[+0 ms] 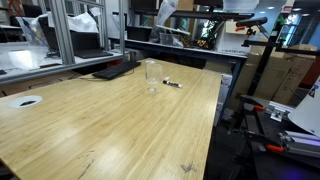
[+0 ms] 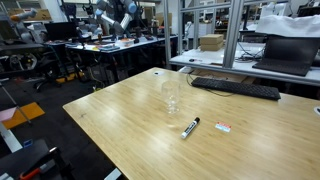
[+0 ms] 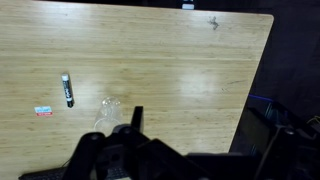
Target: Put the marker in the glass
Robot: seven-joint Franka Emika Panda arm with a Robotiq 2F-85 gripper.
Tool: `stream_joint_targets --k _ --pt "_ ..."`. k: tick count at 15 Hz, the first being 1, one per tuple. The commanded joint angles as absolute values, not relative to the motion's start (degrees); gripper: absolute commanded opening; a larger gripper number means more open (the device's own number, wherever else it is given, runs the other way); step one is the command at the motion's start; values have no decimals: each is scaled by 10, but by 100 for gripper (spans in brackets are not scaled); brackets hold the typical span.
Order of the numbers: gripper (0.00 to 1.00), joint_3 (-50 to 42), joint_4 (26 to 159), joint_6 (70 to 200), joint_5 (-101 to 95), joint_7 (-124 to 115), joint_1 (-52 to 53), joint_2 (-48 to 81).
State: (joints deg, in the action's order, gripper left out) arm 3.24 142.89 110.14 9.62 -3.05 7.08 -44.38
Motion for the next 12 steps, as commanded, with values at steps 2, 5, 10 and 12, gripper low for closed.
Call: stream_joint_targets --k 2,5,10,12 --pt "100 36 1428 1100 100 -27 65 -444" --pt "100 36 1428 1100 100 -27 65 -444" --pt "100 54 1414 1146 94 -95 43 -358" --pt "100 48 1405 1167 95 -96 43 -309"
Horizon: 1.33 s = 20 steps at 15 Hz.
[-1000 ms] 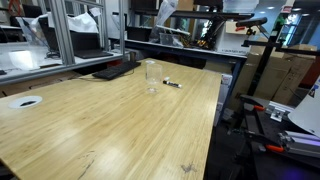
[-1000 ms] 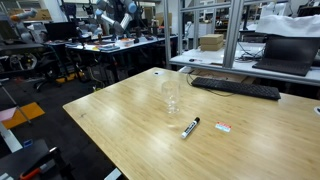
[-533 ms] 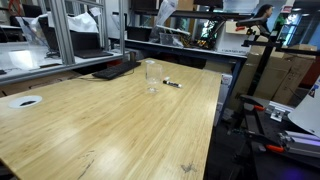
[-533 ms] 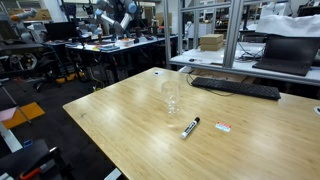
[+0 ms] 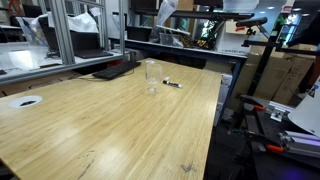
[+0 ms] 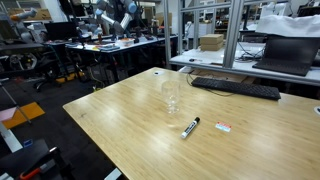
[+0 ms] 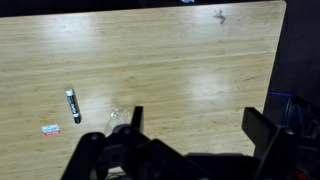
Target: Put the marker in the glass
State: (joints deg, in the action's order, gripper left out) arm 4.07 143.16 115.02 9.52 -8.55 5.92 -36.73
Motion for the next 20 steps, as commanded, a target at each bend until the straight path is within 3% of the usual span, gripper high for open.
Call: stream_joint_targets --k 1,8,20 --pt "100 51 1400 1178 84 -98 39 -285" --pt "100 21 1351 1154 -14 36 36 -161" --pt "100 -21 1349 1187 25 75 20 -117"
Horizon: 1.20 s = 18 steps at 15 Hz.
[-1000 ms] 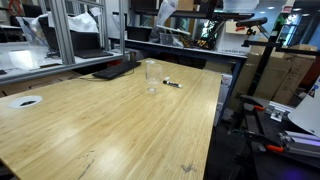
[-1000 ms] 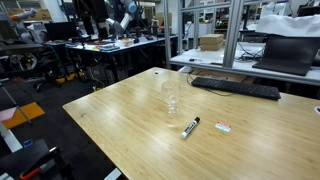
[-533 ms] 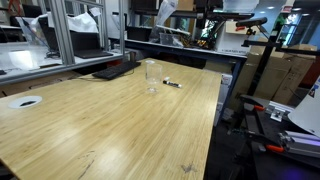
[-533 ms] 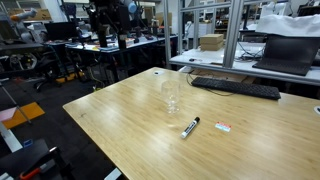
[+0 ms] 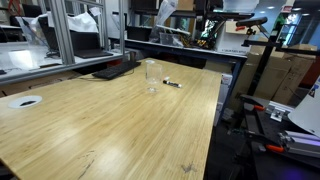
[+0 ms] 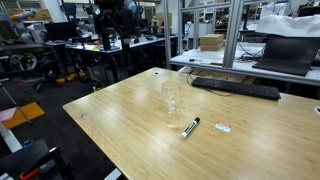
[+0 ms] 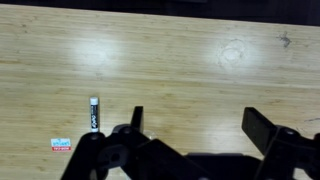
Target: Put the marker in the glass
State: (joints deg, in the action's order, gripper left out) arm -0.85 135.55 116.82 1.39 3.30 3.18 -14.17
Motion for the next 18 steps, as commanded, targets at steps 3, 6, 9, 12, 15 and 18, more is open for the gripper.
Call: stream_joint_targets --k 3,6,9,12,15,18 --pt "100 -41 1353 1242 26 138 8 -79" --pt "100 -52 1353 1332 31 166 -4 -23" --pt "100 -54 1343 1402 58 174 -19 38" --pt "100 -52 1321 1441 48 156 -36 106" --pt "100 -52 1291 1435 37 151 -50 167" --pt "100 -49 1269 1425 35 146 -62 201"
